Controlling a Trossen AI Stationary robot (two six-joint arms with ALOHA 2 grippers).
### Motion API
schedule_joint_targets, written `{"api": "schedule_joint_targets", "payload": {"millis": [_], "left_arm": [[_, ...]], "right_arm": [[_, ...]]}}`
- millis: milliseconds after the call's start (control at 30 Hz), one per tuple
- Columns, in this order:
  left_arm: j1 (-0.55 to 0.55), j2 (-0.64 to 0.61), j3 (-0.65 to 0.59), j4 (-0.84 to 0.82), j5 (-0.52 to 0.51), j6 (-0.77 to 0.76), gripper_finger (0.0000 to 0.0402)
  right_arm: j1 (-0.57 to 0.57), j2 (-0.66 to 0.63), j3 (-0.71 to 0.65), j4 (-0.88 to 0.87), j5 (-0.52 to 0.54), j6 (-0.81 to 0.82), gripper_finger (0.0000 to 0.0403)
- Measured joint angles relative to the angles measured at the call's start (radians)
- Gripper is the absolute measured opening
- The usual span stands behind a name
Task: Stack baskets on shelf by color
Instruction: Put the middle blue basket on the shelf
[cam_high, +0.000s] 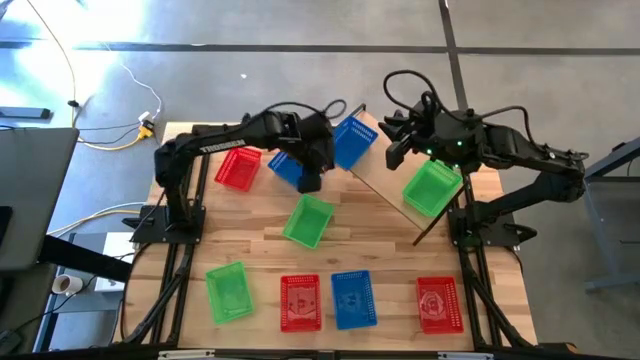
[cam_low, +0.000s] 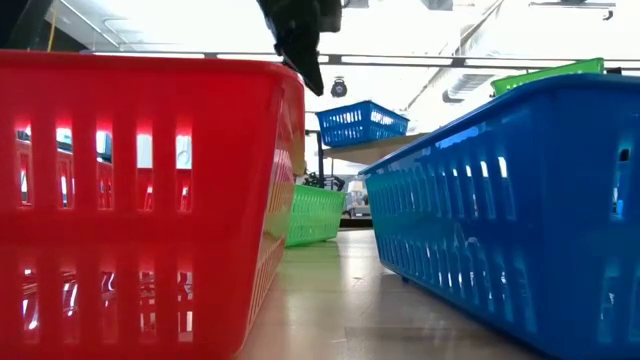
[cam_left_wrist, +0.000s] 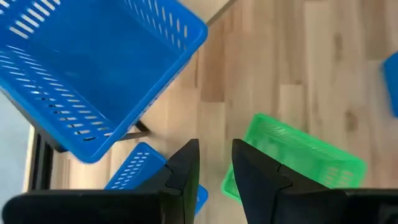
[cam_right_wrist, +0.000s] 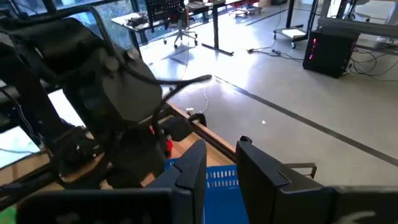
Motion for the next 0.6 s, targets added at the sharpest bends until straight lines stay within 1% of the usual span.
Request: {"api": "schedule_joint_targets", "payload": {"millis": [133,233,300,433,600], "left_arm": [[-0.006,0.048,0.000,0.006,-0.039,-0.026,0.0085],[-0.005,0.075,0.000,0.021,-0.045,-0.049,0.0085],[-0.003,0.080,0.000,0.033,-0.051,-0.057,0.0085],[-0.003,0.092,0.000,0.076,-0.102,-0.079,0.0085],[-0.003,0.090,0.000,0.115,-0.114,-0.082,0.0085]], "right_arm": [[0.000,-0.001,0.000,-0.012,0.000,0.000,0.0074],[0.000,-0.001,0.000,-0.013,0.000,0.000,0.0074],[0.000,-0.001,0.000,-0.013,0.000,0.000,0.0074],[0.000,-0.001,0.000,-0.013,0.000,-0.006,0.0074],[0.000,-0.001,0.000,-0.013,0.000,-0.008,0.0074]]}}
